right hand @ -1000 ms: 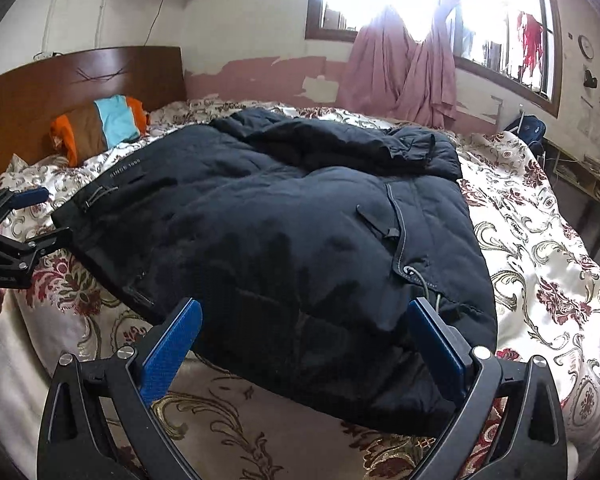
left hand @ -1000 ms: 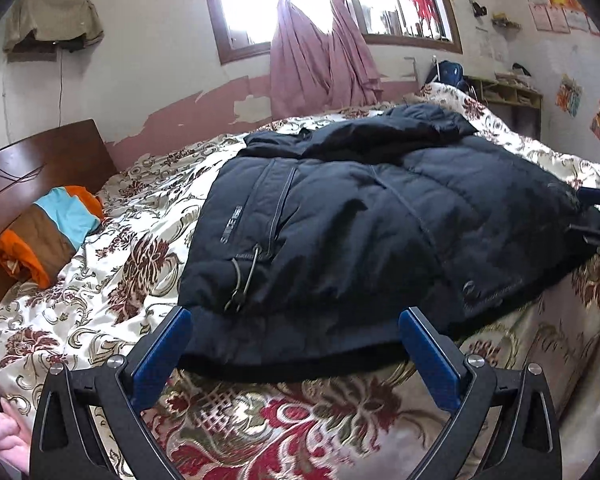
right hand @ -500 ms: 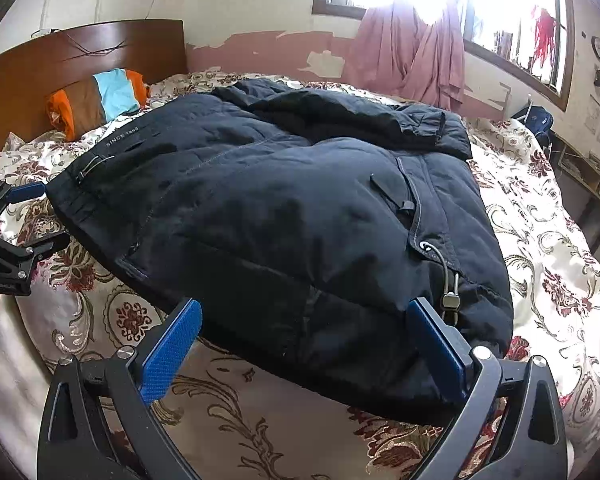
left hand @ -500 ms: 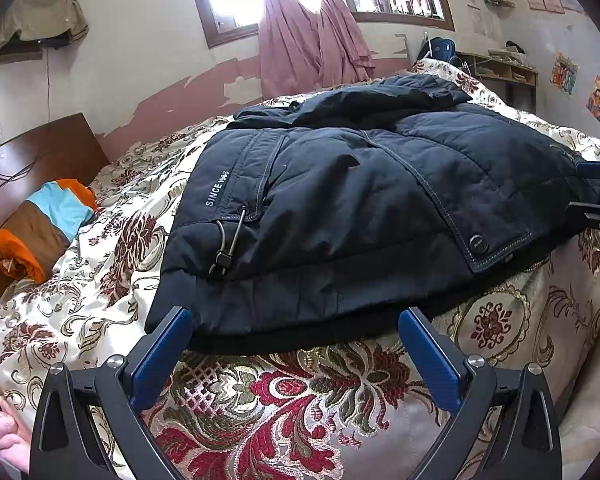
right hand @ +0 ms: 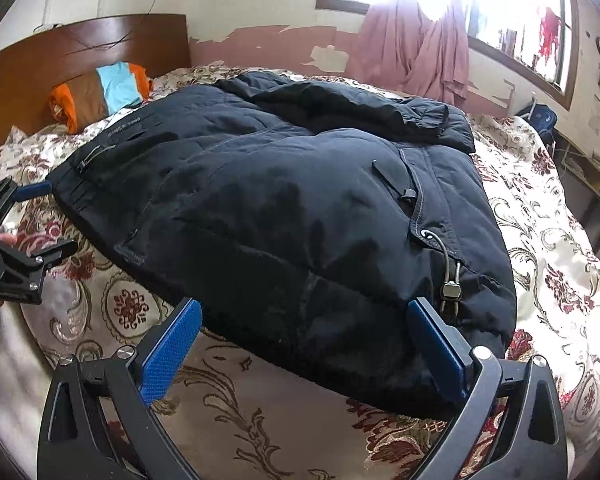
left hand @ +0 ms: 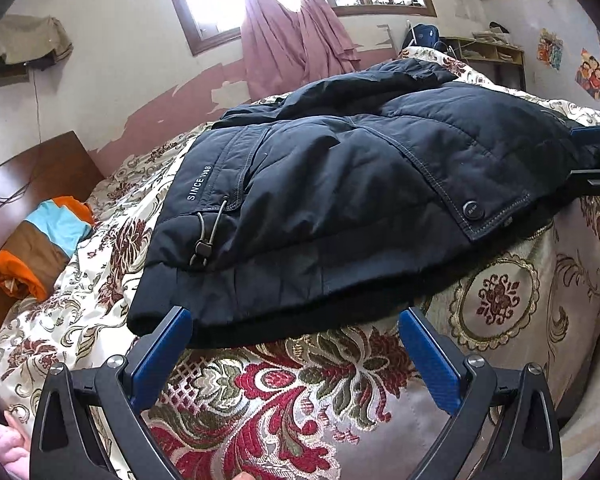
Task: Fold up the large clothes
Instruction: 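Close both tools on the jacket's side edge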
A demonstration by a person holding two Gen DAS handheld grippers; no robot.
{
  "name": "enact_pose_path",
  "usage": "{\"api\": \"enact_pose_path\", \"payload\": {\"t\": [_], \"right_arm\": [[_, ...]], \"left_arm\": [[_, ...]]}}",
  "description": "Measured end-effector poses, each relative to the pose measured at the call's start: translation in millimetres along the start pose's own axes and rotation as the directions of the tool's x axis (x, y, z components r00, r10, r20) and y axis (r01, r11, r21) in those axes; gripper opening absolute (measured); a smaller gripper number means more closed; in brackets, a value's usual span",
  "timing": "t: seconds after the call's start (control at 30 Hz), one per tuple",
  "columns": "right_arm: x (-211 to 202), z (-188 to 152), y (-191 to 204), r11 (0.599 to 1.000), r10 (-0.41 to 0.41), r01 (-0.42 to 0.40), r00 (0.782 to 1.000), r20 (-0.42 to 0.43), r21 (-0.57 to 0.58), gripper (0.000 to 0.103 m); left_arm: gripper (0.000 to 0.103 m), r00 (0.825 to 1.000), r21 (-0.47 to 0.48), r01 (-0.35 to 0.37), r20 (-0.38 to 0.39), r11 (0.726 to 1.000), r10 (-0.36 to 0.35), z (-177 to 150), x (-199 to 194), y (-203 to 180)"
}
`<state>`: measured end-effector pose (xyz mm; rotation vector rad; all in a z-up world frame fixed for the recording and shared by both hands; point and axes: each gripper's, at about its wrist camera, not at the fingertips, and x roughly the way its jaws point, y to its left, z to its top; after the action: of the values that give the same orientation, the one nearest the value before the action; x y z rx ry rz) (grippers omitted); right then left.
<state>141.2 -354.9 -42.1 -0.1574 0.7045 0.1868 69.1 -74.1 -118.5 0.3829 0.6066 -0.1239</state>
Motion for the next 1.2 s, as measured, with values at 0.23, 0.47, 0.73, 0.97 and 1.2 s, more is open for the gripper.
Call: {"api": "enact_pose_path", "payload": {"t": [0.23, 0.47, 0.73, 0.97, 1.2], "right_arm": [[0, -7, 12, 0.995, -0.032, 0.03, 0.999, -0.019, -0.098, 0.1], [-4, -9, 12, 0.994, -0.038, 0.037, 0.999, -0.006, -0.1, 0.1], [-9, -23, 48, 0.91, -0.182, 0.201, 0.979, 0.088, -0.362, 0.1], [9, -42, 69, 0.756, -0.39, 0.427, 0.902, 0.183, -0.496, 0.1], [7, -40, 43, 0.766, -0.455, 0.521, 0.853, 0.257, -0.377, 0.099]], "left_arm": [[0.103, 1.0, 0.183, -0.013, -0.011, 0.983, 0.015, -5, 6, -25], [0.103, 0.978, 0.289, -0.198, -0.006, 0.937, 0.208, -5, 29, -34], [0.097, 0.963, 0.285, -0.268, 0.084, 0.92, 0.255, 5, 22, -19], [0.074, 0.98, 0.221, -0.196, 0.068, 0.955, 0.186, 23, 22, -2], [0.073, 0.979, 0.209, -0.193, 0.099, 0.959, 0.176, 19, 20, 6]]}}
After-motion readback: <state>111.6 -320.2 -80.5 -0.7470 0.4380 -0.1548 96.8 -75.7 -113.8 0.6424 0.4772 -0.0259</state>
